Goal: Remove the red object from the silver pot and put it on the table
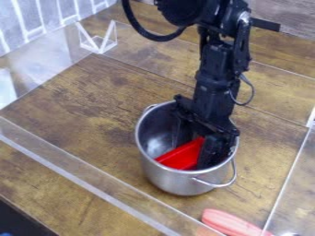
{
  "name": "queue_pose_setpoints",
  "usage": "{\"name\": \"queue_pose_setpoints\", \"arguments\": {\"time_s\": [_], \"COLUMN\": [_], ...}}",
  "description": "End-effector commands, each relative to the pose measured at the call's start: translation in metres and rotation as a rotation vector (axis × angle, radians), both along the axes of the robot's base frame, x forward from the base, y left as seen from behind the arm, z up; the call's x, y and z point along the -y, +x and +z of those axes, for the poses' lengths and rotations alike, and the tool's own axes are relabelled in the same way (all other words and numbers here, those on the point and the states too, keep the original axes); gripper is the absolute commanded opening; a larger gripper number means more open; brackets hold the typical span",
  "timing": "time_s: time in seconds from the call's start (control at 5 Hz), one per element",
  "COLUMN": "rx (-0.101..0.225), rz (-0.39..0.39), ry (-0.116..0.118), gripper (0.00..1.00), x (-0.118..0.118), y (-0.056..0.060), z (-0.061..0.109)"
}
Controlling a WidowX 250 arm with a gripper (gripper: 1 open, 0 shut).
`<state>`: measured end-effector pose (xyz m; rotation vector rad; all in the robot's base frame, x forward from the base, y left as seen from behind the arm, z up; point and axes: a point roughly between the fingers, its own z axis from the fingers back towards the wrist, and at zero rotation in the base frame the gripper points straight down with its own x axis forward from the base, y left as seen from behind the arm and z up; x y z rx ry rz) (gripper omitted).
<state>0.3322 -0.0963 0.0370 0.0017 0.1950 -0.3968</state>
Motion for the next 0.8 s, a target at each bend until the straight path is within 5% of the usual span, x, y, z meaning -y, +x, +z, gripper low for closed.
{"name": "queue_pose_setpoints", "arguments": {"time_s": [0.0, 0.6], "rx": [0.013, 0.006], "rz": [-0.020, 0.017], "ry": [0.011, 0.038], "gripper": [0.00, 0.00], "x": [0.013, 0.004], "y": [-0.005, -0.003], "z": [-0.001, 0.009]}}
